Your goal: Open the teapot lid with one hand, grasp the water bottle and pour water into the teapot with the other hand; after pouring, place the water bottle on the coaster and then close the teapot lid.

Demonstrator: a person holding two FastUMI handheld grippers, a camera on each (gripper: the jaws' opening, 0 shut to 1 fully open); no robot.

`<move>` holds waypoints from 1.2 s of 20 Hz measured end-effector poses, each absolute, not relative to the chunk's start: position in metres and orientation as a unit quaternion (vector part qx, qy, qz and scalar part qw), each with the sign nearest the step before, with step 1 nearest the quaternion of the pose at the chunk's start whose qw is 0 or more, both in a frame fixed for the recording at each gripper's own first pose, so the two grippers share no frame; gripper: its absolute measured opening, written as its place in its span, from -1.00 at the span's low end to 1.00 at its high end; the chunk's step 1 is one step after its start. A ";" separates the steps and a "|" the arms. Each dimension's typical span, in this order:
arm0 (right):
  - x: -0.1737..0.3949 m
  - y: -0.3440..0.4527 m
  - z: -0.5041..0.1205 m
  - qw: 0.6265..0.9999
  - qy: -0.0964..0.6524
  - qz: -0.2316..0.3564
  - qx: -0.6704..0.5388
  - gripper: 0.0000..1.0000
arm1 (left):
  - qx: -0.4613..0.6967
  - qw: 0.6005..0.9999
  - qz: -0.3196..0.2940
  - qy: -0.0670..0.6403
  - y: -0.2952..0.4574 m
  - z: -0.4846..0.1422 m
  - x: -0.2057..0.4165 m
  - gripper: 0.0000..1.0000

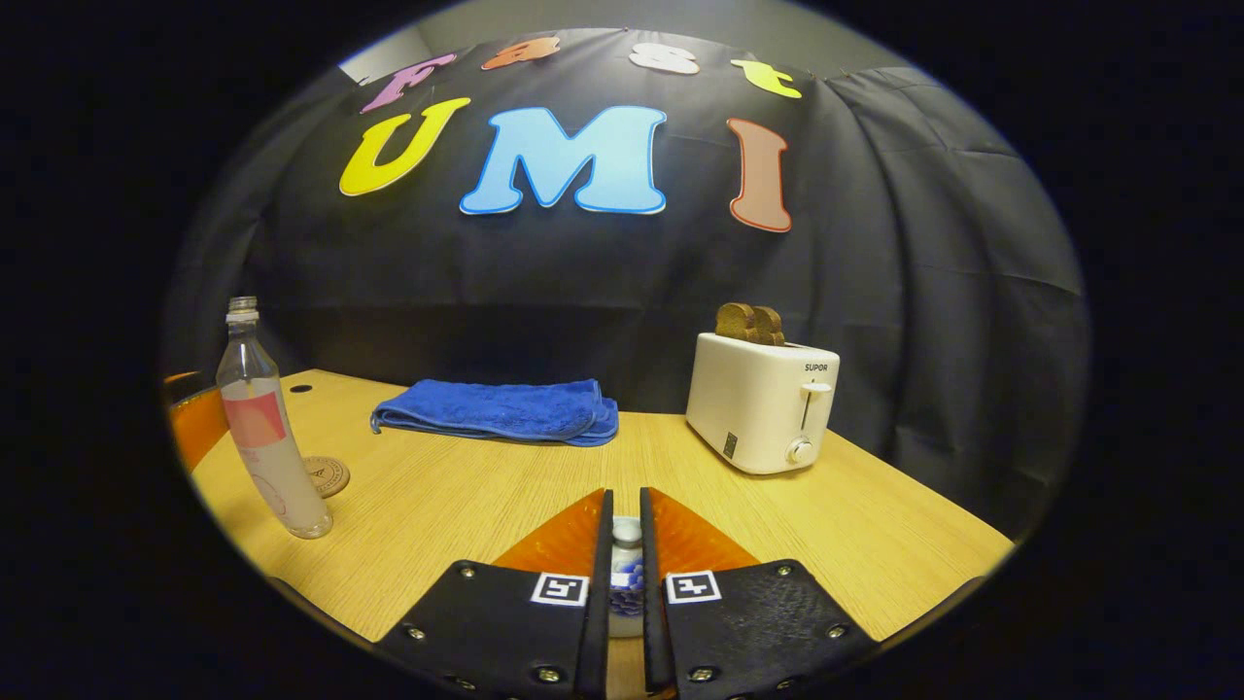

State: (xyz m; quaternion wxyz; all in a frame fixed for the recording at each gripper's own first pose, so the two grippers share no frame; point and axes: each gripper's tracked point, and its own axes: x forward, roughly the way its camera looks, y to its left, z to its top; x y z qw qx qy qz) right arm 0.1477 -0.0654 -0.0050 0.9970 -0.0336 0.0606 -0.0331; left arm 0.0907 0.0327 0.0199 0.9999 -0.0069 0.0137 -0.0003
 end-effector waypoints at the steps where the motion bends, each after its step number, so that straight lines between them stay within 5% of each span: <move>1: 0.148 -0.066 -0.006 0.997 0.062 -0.032 -0.034 -0.94 | -0.007 1.000 0.001 0.015 0.033 0.018 0.090 1.00; 24: 0.138 -0.052 0.014 0.999 0.031 -0.002 -0.044 -0.94 | 0.035 0.999 -0.004 0.038 0.024 -0.010 0.154 1.00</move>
